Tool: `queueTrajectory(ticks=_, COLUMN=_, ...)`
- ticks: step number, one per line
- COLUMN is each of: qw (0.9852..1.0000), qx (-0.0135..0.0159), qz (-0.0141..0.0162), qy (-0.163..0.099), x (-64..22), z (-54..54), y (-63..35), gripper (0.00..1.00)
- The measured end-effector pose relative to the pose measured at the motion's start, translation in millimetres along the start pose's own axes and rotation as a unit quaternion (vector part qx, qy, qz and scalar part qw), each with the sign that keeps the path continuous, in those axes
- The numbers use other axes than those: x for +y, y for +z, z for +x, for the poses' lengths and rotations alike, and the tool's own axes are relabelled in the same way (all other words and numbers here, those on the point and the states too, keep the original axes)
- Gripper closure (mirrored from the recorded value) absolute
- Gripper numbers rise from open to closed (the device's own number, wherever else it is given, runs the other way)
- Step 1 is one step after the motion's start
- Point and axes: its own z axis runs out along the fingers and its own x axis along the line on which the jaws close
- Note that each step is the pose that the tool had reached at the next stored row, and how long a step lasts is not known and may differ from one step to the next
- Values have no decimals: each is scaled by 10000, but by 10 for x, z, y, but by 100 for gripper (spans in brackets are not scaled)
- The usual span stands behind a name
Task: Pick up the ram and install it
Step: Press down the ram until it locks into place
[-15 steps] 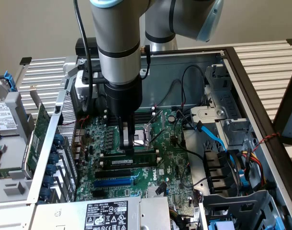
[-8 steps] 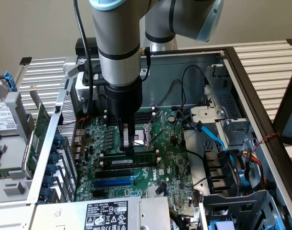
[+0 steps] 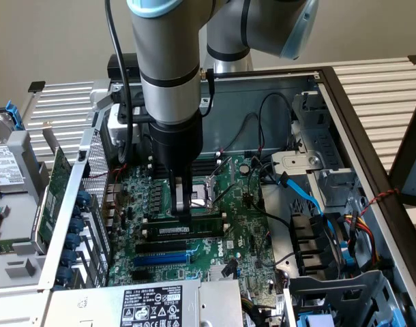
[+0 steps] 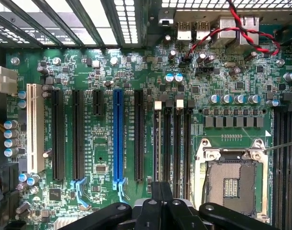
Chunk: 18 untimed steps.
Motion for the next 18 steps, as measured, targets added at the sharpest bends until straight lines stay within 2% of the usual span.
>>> queueTrajectory(ticks=18, qw=10000, qx=0, qz=0, qy=0, x=0, z=4, y=20, gripper=90)
